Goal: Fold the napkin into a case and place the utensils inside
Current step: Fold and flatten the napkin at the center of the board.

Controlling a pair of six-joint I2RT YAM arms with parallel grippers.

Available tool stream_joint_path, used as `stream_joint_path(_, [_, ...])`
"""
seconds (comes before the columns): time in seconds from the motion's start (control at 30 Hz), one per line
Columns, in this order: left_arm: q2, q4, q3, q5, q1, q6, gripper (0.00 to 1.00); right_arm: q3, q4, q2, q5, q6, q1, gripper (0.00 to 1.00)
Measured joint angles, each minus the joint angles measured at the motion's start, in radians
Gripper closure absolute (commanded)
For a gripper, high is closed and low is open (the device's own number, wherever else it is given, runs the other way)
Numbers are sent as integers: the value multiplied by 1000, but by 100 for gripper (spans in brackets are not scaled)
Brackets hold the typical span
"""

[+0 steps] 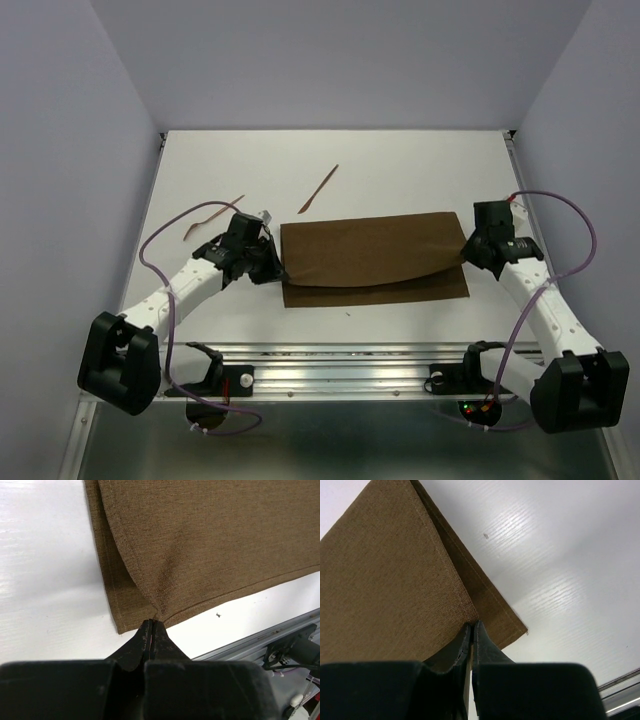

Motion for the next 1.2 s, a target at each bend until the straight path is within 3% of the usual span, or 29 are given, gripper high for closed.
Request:
stream_joint_path(0.53, [-47, -26, -16, -16, -26, -10, 100, -89, -120, -127, 68, 305, 0, 99])
stream_joint_path(0.97, [-17, 4, -81, -17, -65, -44, 100, -109, -151, -118, 106, 393, 0, 99])
stream_joint_path(1.03, [-18, 5, -82, -18, -65, -48, 100, -108, -159, -124, 106, 407, 0, 92])
stream_joint_path(1.2, [-23, 10, -90, -20, -66, -52, 100, -114, -193, -159, 100, 464, 0, 91])
